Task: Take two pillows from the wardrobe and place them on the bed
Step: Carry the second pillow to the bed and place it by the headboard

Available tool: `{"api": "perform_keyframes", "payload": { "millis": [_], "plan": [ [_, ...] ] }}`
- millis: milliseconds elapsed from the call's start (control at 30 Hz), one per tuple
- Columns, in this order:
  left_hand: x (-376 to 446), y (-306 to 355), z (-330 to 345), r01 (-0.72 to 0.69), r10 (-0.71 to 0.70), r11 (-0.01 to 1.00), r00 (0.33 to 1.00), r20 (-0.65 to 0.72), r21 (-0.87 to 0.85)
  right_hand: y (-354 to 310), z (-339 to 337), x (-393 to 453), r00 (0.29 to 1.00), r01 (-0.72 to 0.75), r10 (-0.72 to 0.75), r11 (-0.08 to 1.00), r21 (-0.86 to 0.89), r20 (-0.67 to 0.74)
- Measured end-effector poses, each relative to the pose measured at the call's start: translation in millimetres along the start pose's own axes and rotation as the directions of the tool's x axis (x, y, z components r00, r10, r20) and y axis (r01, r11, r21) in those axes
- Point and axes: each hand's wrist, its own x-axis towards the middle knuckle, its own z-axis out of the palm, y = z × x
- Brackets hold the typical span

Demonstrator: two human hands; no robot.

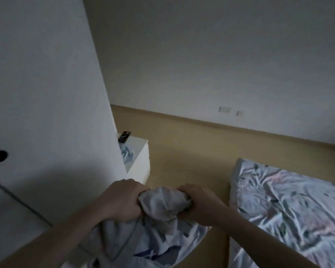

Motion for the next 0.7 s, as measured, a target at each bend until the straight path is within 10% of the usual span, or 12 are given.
{"api": "perform_keyframes", "payload": {
  "millis": [700],
  "plan": [
    [538, 70, -132, -0.58, 0.576, 0.814, 0.813, 0.091, 0.024, 267, -205, 142, 0.66, -0.612, 0.593, 0.781, 0.128, -0.461]
  ]
}}
